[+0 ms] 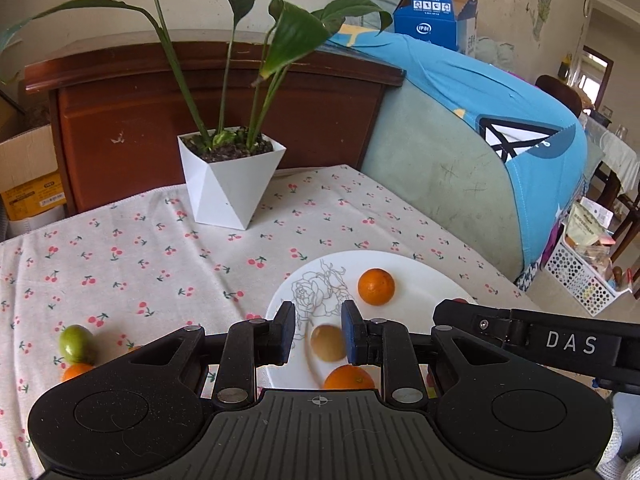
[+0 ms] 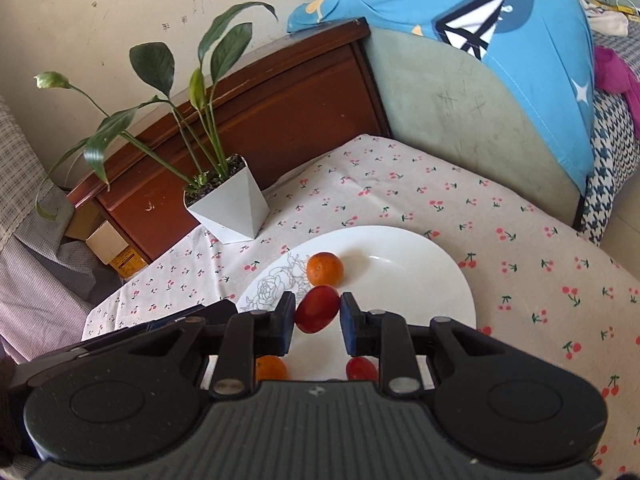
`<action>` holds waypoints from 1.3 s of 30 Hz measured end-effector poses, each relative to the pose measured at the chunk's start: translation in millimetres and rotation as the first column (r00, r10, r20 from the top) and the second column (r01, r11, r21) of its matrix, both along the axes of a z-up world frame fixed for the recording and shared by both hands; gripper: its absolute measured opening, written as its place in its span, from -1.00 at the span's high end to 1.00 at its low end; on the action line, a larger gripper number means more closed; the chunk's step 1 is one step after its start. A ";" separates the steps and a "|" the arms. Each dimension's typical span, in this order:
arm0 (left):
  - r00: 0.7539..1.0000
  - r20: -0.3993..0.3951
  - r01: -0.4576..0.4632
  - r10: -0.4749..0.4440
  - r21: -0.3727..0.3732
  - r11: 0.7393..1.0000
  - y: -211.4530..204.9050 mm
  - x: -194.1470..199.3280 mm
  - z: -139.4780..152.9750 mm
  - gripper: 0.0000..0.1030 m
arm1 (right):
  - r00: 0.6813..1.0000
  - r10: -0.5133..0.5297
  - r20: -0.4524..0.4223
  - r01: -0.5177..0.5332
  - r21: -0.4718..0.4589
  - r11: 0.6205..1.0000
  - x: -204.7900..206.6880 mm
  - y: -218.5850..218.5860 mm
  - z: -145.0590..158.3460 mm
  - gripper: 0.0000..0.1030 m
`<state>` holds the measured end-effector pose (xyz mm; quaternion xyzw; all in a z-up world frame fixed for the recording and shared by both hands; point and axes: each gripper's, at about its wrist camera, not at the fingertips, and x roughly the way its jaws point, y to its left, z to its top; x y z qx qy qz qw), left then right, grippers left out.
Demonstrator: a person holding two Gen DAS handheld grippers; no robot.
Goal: Organize fruits
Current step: 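Open the left gripper to drop the kiwi while the right releases the tomato, then grasp a large orange with the left gripper while the right grasps a brown kiwi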
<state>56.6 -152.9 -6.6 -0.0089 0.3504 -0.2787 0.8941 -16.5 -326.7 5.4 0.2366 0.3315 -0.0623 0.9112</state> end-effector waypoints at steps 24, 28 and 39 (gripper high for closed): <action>0.998 0.020 -0.064 0.063 0.057 0.996 37.8 -9.3 34.8 0.06 | 0.994 0.092 0.057 -0.097 0.075 0.993 1.6 17.2 3.8 0.37; 0.992 0.014 -0.123 0.122 0.065 0.990 59.7 -10.0 41.2 0.06 | 0.988 0.140 0.066 -0.143 0.050 0.988 1.9 28.2 4.2 0.37; 0.969 0.002 -0.248 0.248 0.054 0.967 116.8 -17.2 40.2 0.05 | 0.962 0.263 0.075 -0.265 0.011 0.964 1.9 57.9 3.4 0.37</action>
